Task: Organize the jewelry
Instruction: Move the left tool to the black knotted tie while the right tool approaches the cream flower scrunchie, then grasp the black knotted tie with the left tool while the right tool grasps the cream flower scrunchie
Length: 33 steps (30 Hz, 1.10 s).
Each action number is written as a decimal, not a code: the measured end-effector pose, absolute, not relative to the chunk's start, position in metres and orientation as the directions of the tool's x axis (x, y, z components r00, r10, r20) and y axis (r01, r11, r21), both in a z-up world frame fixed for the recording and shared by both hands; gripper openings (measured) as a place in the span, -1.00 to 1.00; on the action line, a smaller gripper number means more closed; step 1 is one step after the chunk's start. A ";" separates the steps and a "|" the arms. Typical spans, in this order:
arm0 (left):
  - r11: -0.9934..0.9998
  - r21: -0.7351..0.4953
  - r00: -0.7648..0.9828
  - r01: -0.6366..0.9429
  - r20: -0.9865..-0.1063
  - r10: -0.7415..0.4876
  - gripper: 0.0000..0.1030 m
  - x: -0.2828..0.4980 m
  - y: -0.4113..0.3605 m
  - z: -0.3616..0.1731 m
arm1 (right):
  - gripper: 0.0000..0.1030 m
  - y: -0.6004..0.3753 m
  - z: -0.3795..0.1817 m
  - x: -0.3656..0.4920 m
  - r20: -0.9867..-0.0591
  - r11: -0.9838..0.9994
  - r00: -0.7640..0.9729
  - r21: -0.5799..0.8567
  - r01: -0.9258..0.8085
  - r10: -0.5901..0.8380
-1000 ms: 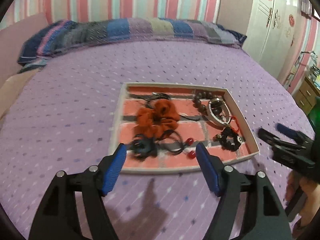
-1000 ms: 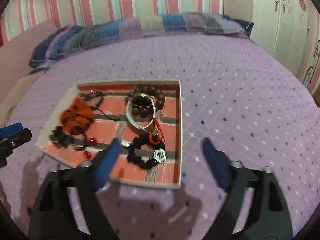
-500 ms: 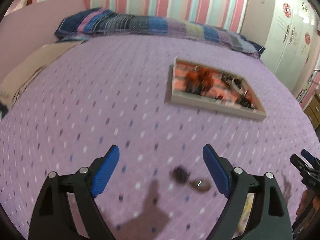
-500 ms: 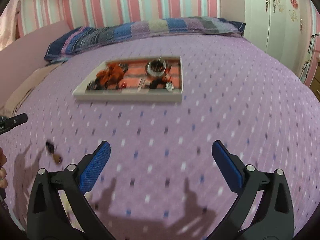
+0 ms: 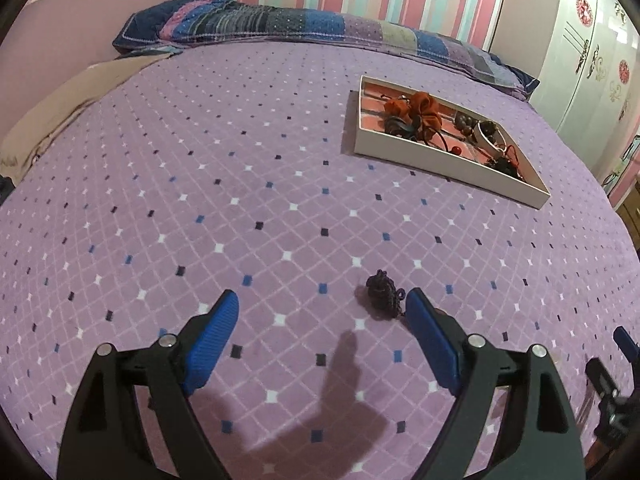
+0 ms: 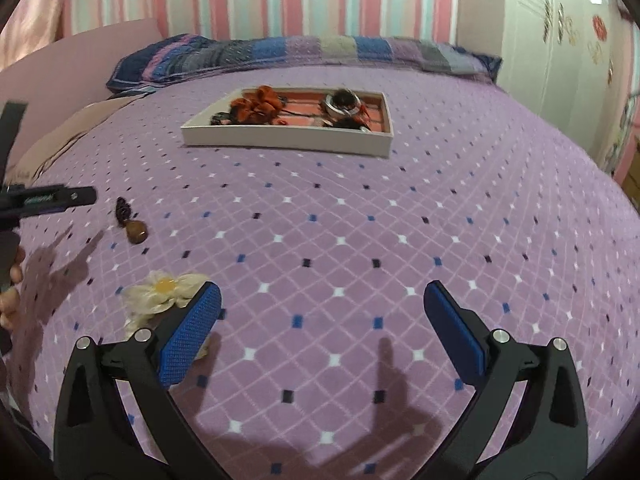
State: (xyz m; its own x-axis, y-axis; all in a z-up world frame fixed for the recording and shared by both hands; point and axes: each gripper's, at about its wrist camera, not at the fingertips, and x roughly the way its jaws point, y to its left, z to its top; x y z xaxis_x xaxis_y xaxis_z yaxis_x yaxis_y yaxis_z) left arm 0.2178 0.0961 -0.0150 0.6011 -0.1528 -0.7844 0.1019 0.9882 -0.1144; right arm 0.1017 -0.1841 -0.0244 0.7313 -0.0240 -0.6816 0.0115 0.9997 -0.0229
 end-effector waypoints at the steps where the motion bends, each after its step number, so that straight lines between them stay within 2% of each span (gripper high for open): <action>1: 0.988 -0.116 0.598 0.105 -0.786 -0.157 0.63 0.219 0.095 -0.016 | 0.92 -0.180 -0.026 0.102 -0.685 1.000 0.728 -0.029 -0.003 -0.018; 9: 0.984 -0.103 0.577 0.144 -0.799 -0.168 0.63 0.225 0.081 -0.024 | 0.91 -0.162 -0.040 0.106 -0.714 0.997 0.699 -0.010 -0.071 0.043; 15: 0.984 -0.090 0.568 0.154 -0.807 -0.163 0.62 0.236 0.072 -0.032 | 0.78 -0.157 -0.057 0.114 -0.753 0.997 0.656 0.006 -0.074 0.053; 20: 0.982 -0.090 0.557 0.164 -0.813 -0.168 0.59 0.243 0.069 -0.040 | 0.60 -0.159 -0.063 0.117 -0.754 0.998 0.655 0.010 -0.065 0.050; 23: 0.982 -0.086 0.548 0.168 -0.820 -0.166 0.40 0.246 0.067 -0.046 | 0.54 -0.159 -0.063 0.118 -0.750 0.998 0.659 0.010 -0.066 0.051; 27: 0.985 -0.065 0.562 0.159 -0.815 -0.145 0.38 0.246 0.064 -0.048 | 0.54 -0.159 -0.064 0.117 -0.749 0.998 0.660 0.009 -0.066 0.051; 33: 0.984 -0.062 0.565 0.165 -0.812 -0.146 -0.09 0.244 0.059 -0.048 | 0.40 -0.153 -0.063 0.115 -0.744 0.997 0.666 -0.003 -0.080 0.051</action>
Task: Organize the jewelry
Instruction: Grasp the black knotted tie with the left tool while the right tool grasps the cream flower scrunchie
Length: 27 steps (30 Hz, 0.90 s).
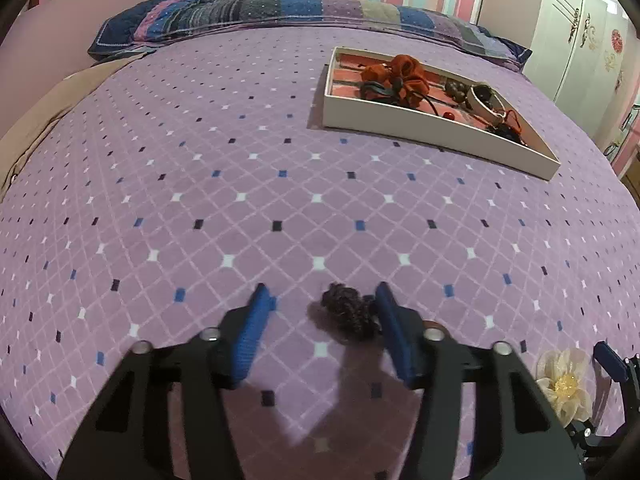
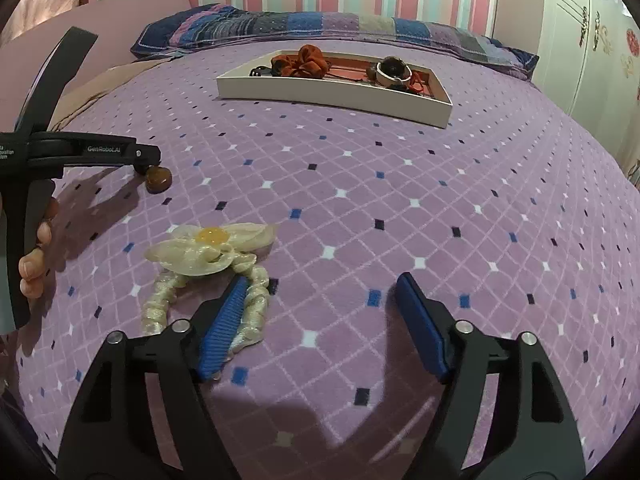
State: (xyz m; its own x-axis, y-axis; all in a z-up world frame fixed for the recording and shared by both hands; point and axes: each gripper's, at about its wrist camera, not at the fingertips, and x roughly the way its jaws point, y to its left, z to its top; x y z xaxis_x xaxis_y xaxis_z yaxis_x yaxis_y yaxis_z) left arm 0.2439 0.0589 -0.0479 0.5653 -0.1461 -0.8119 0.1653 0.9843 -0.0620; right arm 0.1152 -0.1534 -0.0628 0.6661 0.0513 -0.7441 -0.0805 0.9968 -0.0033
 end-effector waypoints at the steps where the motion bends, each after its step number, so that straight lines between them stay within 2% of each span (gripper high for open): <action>1: 0.983 -0.066 0.563 0.170 -0.812 -0.151 -0.23 0.244 0.058 -0.048 | 0.35 -0.152 -0.063 0.115 -0.744 0.996 0.666 -0.004 -0.084 0.053; 2: 0.982 -0.075 0.559 0.176 -0.813 -0.163 -0.37 0.244 0.057 -0.048 | 0.31 -0.151 -0.063 0.115 -0.743 0.996 0.668 -0.006 -0.088 0.054; 4: 0.978 -0.091 0.550 0.187 -0.816 -0.181 -0.50 0.244 0.055 -0.048 | 0.21 -0.150 -0.063 0.115 -0.741 0.996 0.669 -0.007 -0.094 0.058; 6: 0.979 -0.065 0.557 0.193 -0.814 -0.164 -0.51 0.242 0.051 -0.047 | 0.12 -0.149 -0.062 0.115 -0.741 0.995 0.669 -0.008 -0.101 0.062; 16: 0.979 -0.064 0.560 0.195 -0.812 -0.165 -0.54 0.240 0.050 -0.046 | -0.72 -0.139 -0.061 0.112 -0.728 0.992 0.682 -0.027 -0.127 0.067; 27: 0.978 -0.050 0.577 0.200 -0.801 -0.159 -0.54 0.237 0.049 -0.041 | -0.87 -0.135 -0.056 0.112 -0.705 0.997 0.709 -0.040 -0.066 0.019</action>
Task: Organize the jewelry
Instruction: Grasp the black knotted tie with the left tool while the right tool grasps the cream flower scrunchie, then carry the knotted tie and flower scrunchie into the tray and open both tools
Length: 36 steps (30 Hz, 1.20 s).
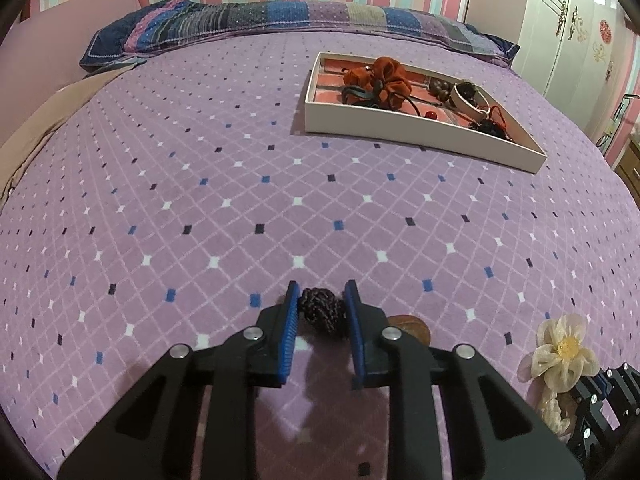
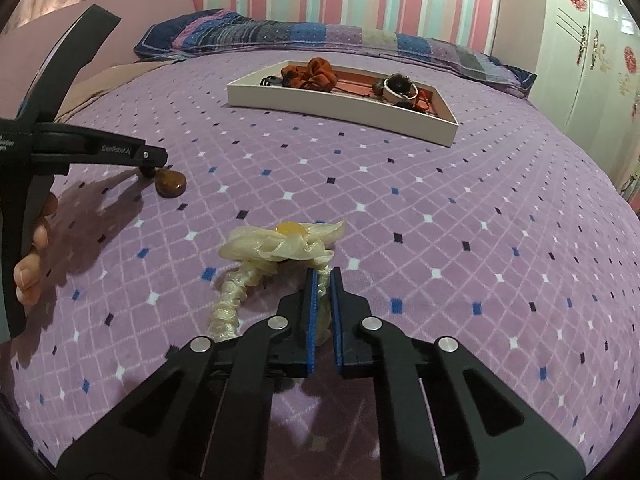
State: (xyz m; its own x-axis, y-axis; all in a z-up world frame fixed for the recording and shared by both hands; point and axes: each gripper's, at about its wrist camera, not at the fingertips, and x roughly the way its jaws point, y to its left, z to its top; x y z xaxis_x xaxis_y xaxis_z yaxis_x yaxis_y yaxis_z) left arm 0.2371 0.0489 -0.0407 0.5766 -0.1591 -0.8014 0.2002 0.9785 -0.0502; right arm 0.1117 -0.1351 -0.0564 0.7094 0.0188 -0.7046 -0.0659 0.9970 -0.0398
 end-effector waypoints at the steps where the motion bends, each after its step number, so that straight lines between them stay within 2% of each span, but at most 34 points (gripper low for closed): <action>1: 0.978 -0.052 0.579 0.201 -0.799 -0.161 -0.54 0.237 0.049 -0.039 | -0.87 -0.137 -0.055 0.112 -0.699 0.997 0.714 -0.038 -0.061 0.017; 19: 0.966 -0.097 0.640 0.241 -0.732 -0.233 -0.56 0.261 0.029 0.013 | -0.88 -0.189 -0.007 0.184 -0.617 1.000 0.787 0.004 0.017 -0.011; 29: 0.950 -0.118 0.674 0.288 -0.680 -0.289 -0.56 0.326 -0.018 0.057 | -0.88 -0.220 0.026 0.269 -0.564 0.998 0.825 0.000 0.059 -0.049; 36: 0.952 -0.088 0.676 0.292 -0.685 -0.271 -0.56 0.384 -0.054 0.046 | -0.88 -0.237 0.015 0.332 -0.591 0.995 0.803 0.006 0.100 -0.077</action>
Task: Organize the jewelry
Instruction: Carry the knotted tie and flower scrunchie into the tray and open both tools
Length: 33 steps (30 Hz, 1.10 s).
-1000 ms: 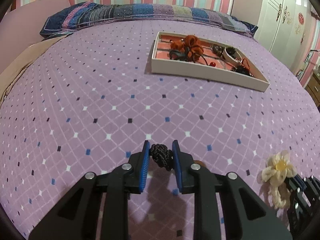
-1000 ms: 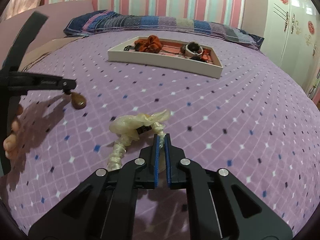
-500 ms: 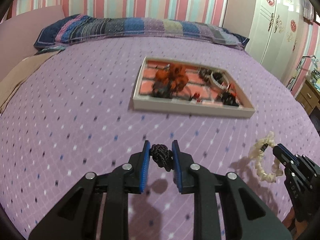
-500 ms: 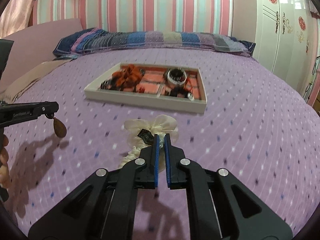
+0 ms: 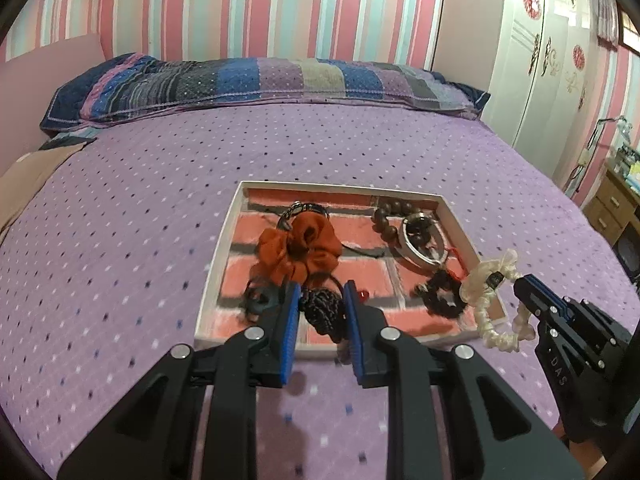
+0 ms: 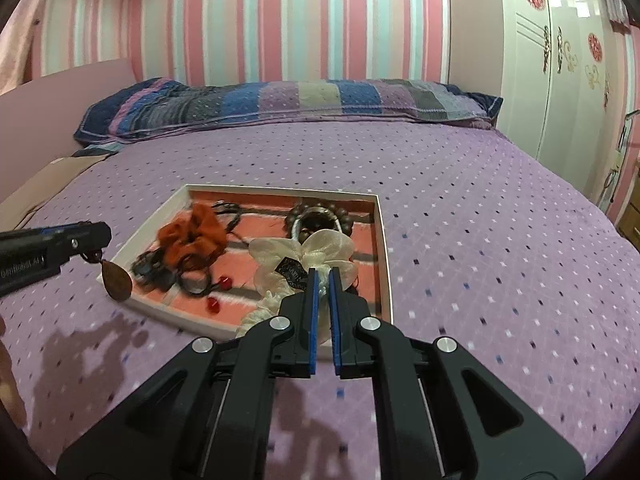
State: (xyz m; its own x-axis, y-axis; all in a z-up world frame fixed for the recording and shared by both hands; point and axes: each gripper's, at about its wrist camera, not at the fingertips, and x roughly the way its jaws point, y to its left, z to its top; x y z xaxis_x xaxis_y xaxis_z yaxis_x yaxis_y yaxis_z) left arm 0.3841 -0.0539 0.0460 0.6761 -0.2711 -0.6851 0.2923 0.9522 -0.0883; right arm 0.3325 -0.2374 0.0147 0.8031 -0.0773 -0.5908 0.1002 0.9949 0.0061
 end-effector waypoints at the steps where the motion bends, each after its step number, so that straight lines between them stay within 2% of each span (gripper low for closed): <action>1: 0.954 -0.083 0.671 0.289 -0.693 -0.264 -0.56 0.393 -0.059 0.040 | -0.88 -0.238 0.011 0.340 -0.597 0.995 0.798 0.001 0.104 -0.083; 14: 0.972 0.028 0.653 0.235 -0.745 -0.136 -0.55 0.451 -0.076 -0.027 | -0.88 -0.251 -0.033 0.398 -0.695 0.991 0.712 -0.007 0.136 -0.103; 17: 0.970 0.075 0.673 0.231 -0.732 -0.104 -0.55 0.452 -0.075 -0.031 | -0.88 -0.247 -0.045 0.405 -0.719 0.991 0.686 -0.024 0.133 -0.109; 21: 0.971 0.070 0.673 0.228 -0.732 -0.106 -0.51 0.453 -0.074 -0.030 | -0.85 -0.248 -0.053 0.410 -0.742 0.991 0.661 -0.024 0.132 -0.106; 25: 0.970 0.068 0.666 0.232 -0.738 -0.108 -0.51 0.449 -0.073 -0.028 | -0.68 -0.251 -0.054 0.409 -0.760 0.993 0.644 -0.011 0.121 -0.087; 27: 0.971 0.066 0.664 0.228 -0.741 -0.106 -0.45 0.444 -0.070 -0.024 | -0.40 -0.254 -0.053 0.405 -0.763 0.992 0.640 -0.012 0.126 -0.090; 28: 0.972 0.062 0.664 0.226 -0.740 -0.107 -0.39 0.441 -0.068 -0.021 | -0.17 -0.255 -0.051 0.402 -0.764 0.993 0.642 0.011 0.116 -0.066; 30: 0.973 0.046 0.671 0.224 -0.731 -0.120 -0.31 0.430 -0.062 -0.008 | 0.00 -0.256 -0.043 0.392 -0.757 0.994 0.652 0.036 0.101 -0.039; 32: 0.975 0.045 0.690 0.218 -0.714 -0.121 0.06 0.413 -0.054 0.010 | 0.25 -0.255 -0.031 0.380 -0.743 0.995 0.669 0.046 0.085 -0.023; 33: 0.976 0.047 0.699 0.214 -0.706 -0.119 0.14 0.405 -0.050 0.017 | 0.32 -0.255 -0.022 0.371 -0.732 0.996 0.682 0.060 0.071 -0.004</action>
